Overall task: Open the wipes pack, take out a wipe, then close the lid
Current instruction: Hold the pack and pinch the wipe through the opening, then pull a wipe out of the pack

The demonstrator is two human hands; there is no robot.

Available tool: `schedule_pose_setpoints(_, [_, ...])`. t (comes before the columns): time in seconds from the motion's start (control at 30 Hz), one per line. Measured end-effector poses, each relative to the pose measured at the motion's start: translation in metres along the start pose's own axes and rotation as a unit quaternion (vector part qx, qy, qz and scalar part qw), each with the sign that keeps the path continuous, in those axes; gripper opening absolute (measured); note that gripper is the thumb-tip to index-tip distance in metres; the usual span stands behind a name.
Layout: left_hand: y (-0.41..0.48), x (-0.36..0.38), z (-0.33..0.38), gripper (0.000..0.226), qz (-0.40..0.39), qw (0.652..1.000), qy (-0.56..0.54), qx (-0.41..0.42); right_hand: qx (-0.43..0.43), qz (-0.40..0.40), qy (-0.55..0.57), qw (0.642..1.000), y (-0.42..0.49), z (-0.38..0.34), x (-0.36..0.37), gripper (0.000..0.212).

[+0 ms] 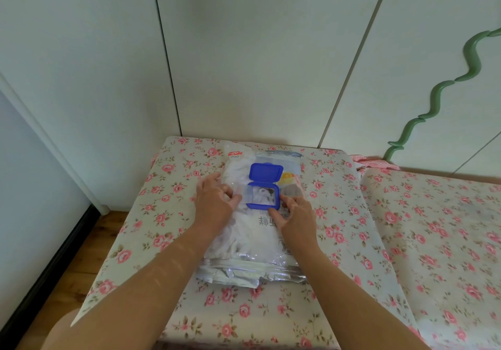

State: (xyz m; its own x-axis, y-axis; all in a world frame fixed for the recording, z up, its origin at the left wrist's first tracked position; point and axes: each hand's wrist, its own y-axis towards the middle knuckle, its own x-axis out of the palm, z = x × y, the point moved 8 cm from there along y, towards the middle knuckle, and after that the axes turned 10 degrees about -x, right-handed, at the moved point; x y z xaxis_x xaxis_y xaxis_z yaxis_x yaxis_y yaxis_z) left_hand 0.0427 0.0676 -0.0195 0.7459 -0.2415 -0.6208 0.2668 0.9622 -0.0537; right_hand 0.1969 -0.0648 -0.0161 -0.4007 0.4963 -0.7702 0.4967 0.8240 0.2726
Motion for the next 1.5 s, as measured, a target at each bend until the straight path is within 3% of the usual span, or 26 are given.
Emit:
schedule_pose_setpoints(0.1, [0.002, 0.0, -0.007, 0.02, -0.033, 0.995, -0.086, -0.032, 0.001, -0.001, 0.006, 1.0, 0.0, 0.0, 0.0, 0.049])
schedule_pose_setpoints(0.23, [0.003, -0.005, -0.006, 0.028, -0.058, 0.992, -0.111, -0.03, 0.002, 0.008, 0.057, 0.998, 0.003, -0.002, -0.005, 0.043])
schedule_pose_setpoints(0.4, [0.004, -0.004, -0.01, 0.019, -0.089, 0.985, -0.145, -0.036, -0.08, 0.022, 0.057, 0.995, 0.022, -0.026, -0.014, 0.019])
schedule_pose_setpoints(0.53, [0.005, -0.003, -0.011, 0.028, -0.089, 0.985, -0.144, -0.035, -0.139, -0.084, -0.064, 0.985, 0.042, -0.044, 0.0, 0.027])
schedule_pose_setpoints(0.63, [0.005, -0.002, -0.011, 0.022, -0.092, 0.984, -0.147, -0.027, -0.14, -0.195, -0.163, 0.957, 0.05, -0.046, 0.018, 0.033])
schedule_pose_setpoints(0.73, [0.005, -0.002, -0.012, 0.026, -0.092, 0.985, -0.146, -0.029, -0.125, -0.239, -0.201, 0.942, 0.055, -0.046, 0.025, 0.032])
schedule_pose_setpoints(0.83, [0.005, -0.002, -0.012, 0.012, -0.091, 0.987, -0.134, -0.024, -0.109, -0.227, -0.193, 0.948, 0.057, -0.045, 0.024, 0.023])
schedule_pose_setpoints(1.03, [0.006, -0.003, -0.013, 0.011, -0.087, 0.988, -0.129, -0.019, -0.127, -0.151, -0.153, 0.968, 0.058, -0.048, 0.005, 0.013])
schedule_pose_setpoints(1.2, [0.006, 0.0, -0.013, 0.012, -0.09, 0.988, -0.122, -0.015, -0.065, -0.085, 0.001, 0.994, 0.052, -0.036, -0.036, 0.001])
schedule_pose_setpoints(1.33, [0.007, 0.0, -0.012, 0.012, -0.086, 0.99, -0.114, -0.009, 0.004, -0.029, 0.101, 0.994, 0.043, -0.005, -0.071, 0.01])
schedule_pose_setpoints(1.5, [0.007, 0.0, -0.012, 0.011, -0.086, 0.989, -0.117, -0.008, -0.018, 0.01, -0.01, 1.0, 0.032, 0.025, -0.102, 0.001])
